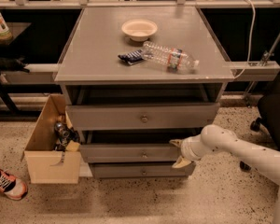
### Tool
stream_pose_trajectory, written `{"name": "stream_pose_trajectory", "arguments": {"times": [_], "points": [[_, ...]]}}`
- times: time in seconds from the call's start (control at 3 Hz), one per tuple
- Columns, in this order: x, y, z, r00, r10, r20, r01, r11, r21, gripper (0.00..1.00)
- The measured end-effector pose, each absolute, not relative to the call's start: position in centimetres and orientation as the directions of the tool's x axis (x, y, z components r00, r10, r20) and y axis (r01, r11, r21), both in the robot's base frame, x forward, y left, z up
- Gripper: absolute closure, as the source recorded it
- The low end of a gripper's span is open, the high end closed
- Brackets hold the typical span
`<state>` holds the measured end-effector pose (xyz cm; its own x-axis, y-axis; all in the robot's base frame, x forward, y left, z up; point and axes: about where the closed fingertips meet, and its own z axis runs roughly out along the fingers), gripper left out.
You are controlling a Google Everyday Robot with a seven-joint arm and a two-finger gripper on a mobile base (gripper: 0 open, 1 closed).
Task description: Open middle drawer
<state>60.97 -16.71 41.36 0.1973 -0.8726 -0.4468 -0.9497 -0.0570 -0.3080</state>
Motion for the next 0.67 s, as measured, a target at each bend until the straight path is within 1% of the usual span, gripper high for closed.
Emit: {"name": "stream_pose_trajectory", "arguments": {"times": [0.33,0.67], "points": [[60.96,-16.70,41.35,0.197,-0.873,-0.447,-0.950,-0.057,-0.308,0.00],[60.96,-16.70,41.35,0.197,-0.873,-0.447,-0.950,-0.057,-0.308,0.00]]}}
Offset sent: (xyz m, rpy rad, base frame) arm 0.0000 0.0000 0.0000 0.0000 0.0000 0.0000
